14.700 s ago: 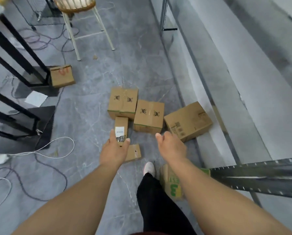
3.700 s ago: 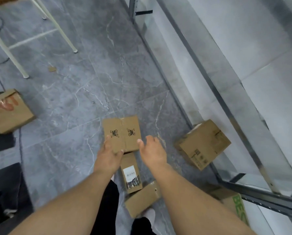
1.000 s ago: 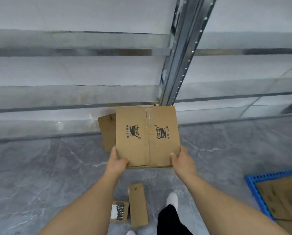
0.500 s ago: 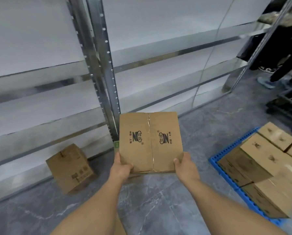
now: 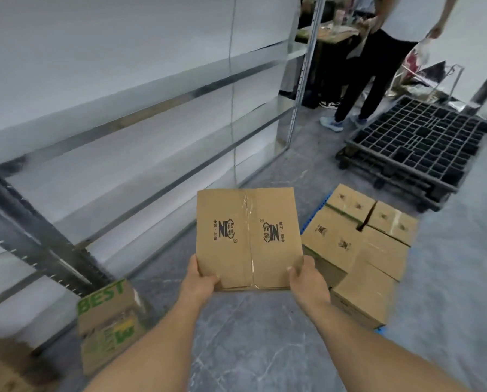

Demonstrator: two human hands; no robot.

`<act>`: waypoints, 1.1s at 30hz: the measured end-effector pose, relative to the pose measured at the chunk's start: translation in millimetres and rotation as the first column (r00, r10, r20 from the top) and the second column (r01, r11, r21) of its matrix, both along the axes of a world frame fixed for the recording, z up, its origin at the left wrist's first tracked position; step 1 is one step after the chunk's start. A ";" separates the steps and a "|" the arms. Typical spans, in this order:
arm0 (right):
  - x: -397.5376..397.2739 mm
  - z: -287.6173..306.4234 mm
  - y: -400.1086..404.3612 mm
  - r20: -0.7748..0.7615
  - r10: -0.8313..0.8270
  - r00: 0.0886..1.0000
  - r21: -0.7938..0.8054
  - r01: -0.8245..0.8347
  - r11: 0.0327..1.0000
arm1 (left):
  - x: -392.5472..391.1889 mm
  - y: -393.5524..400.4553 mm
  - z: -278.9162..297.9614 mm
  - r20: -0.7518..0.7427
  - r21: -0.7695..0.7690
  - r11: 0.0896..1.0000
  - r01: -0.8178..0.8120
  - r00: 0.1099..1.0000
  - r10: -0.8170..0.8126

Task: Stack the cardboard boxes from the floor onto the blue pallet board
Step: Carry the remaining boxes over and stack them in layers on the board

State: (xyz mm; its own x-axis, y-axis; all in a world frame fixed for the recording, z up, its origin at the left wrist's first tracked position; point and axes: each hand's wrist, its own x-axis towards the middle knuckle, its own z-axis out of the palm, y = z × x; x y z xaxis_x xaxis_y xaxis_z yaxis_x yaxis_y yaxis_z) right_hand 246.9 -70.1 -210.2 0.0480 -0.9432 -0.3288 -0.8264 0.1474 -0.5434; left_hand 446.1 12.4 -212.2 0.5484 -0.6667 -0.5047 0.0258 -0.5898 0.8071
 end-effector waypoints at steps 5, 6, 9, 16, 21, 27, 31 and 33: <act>-60.7 -8.0 -28.1 0.012 -0.140 0.990 0.020 0.139 0.990 | -50.7 -57.1 -7.1 0.009 0.016 0.990 0.143 0.990 -0.143; -70.2 -9.0 -32.6 0.012 -0.167 0.986 0.020 0.166 0.986 | -58.7 -68.4 -7.6 0.014 0.020 0.985 0.172 0.985 -0.173; -96.9 -11.8 -46.8 0.013 -0.253 0.967 0.033 0.252 0.967 | -82.4 -102.1 -9.5 0.012 0.033 0.968 0.250 0.968 -0.250; -148.0 -7.5 -106.4 0.034 -0.429 0.903 0.053 0.427 0.903 | -132.9 -196.9 -10.7 0.002 0.001 0.909 0.417 0.909 -0.417; -185.2 2.7 -157.1 0.026 -0.505 0.863 -0.008 0.505 0.863 | -167.8 -269.9 -4.2 -0.028 -0.015 0.868 0.496 0.868 -0.496; -224.6 -6.3 -198.3 0.074 -0.598 0.798 -0.002 0.599 0.801 | -210.3 -330.3 -12.9 -0.027 0.037 0.822 0.569 0.822 -0.568; -264.2 -16.5 -200.0 0.083 -0.649 0.756 0.048 0.648 0.760 | -254.6 -337.8 -21.9 -0.023 0.074 0.805 0.588 0.808 -0.588; -287.7 -21.4 -198.6 0.106 -0.664 0.741 0.075 0.659 0.748 | -279.9 -340.6 -27.5 -0.027 0.090 0.797 0.598 0.801 -0.598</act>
State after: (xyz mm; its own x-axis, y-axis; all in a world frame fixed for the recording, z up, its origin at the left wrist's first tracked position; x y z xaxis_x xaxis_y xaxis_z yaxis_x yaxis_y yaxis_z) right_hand -40.8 -268.7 -231.6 -0.5438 -0.7421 -0.3917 -0.4444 0.6507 -0.6157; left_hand 166.2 -328.2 -239.7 0.0570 -0.8143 -0.5777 -0.3579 -0.5568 0.7496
